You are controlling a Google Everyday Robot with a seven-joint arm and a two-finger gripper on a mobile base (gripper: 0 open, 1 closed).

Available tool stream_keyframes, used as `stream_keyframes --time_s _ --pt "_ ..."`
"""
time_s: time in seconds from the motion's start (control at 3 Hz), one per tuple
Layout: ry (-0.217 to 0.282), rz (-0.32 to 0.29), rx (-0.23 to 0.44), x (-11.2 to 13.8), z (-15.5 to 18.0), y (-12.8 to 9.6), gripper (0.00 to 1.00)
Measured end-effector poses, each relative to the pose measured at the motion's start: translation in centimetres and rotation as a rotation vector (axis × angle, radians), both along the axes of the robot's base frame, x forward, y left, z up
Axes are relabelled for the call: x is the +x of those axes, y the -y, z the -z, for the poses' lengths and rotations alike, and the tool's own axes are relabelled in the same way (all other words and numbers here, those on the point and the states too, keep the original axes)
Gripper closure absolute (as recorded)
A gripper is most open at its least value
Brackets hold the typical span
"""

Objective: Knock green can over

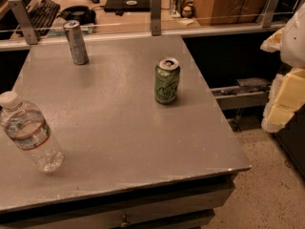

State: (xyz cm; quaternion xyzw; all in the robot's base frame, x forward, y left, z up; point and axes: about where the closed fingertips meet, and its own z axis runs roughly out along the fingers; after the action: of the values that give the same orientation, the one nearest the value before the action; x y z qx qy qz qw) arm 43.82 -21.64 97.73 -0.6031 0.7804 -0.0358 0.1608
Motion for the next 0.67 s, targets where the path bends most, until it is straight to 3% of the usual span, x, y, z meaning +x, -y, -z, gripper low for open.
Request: stream_keyframes --time_s 0.33,0.67 --pt "0.0 0.0 0.0 0.0 0.0 0.0 0.0" --pt "0.018 -0.018 0.085 2.6 2.9 -0.9 0.0"
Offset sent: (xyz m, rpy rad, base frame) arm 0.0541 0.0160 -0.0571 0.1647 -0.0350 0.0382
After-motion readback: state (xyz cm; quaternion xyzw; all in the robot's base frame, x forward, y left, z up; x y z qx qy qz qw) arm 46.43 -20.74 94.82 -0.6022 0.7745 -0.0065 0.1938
